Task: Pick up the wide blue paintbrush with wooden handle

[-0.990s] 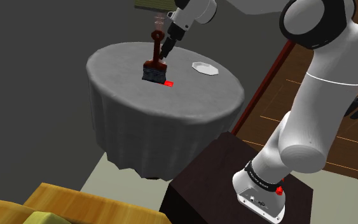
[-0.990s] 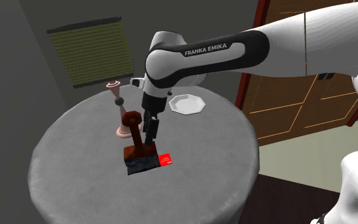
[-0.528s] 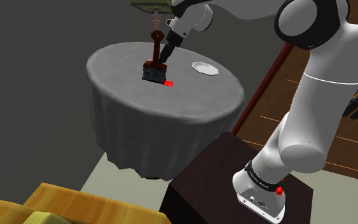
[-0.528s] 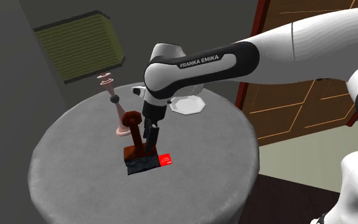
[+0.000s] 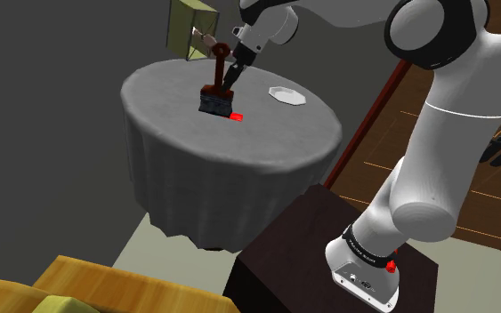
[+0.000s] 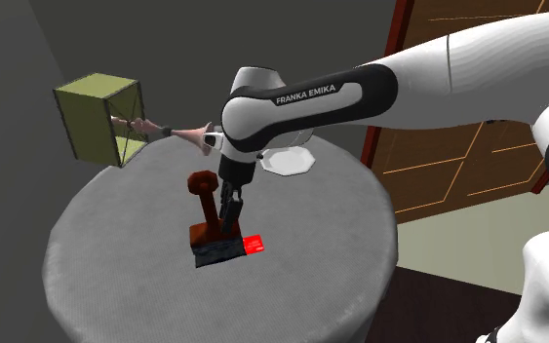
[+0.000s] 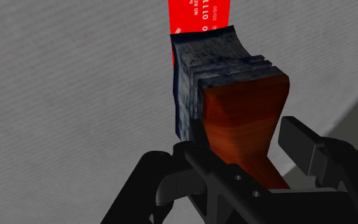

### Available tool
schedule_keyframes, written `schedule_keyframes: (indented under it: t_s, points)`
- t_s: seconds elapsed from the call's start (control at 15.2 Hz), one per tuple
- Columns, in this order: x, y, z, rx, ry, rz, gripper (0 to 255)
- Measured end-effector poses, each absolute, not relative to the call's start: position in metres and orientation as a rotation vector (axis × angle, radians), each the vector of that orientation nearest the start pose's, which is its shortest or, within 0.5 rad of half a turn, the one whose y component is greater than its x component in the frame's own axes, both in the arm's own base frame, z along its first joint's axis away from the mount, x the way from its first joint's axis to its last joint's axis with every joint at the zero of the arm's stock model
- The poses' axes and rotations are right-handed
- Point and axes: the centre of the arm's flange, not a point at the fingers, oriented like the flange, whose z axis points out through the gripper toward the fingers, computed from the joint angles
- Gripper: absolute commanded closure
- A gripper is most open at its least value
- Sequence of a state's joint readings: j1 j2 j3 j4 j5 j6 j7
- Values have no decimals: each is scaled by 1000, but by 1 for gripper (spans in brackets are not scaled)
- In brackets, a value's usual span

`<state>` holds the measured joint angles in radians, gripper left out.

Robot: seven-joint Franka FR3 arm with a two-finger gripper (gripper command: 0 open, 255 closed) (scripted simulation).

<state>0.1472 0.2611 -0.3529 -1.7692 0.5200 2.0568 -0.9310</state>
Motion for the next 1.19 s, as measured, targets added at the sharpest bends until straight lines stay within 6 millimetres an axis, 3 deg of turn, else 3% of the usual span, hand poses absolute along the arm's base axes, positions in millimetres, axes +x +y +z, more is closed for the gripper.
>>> schedule_keyframes:
  t_s: [0.26,1.19]
  points:
    - [630,-87,434,-2741,-705,-346,255]
    - [631,-88,504,-2741,-706,-346,255]
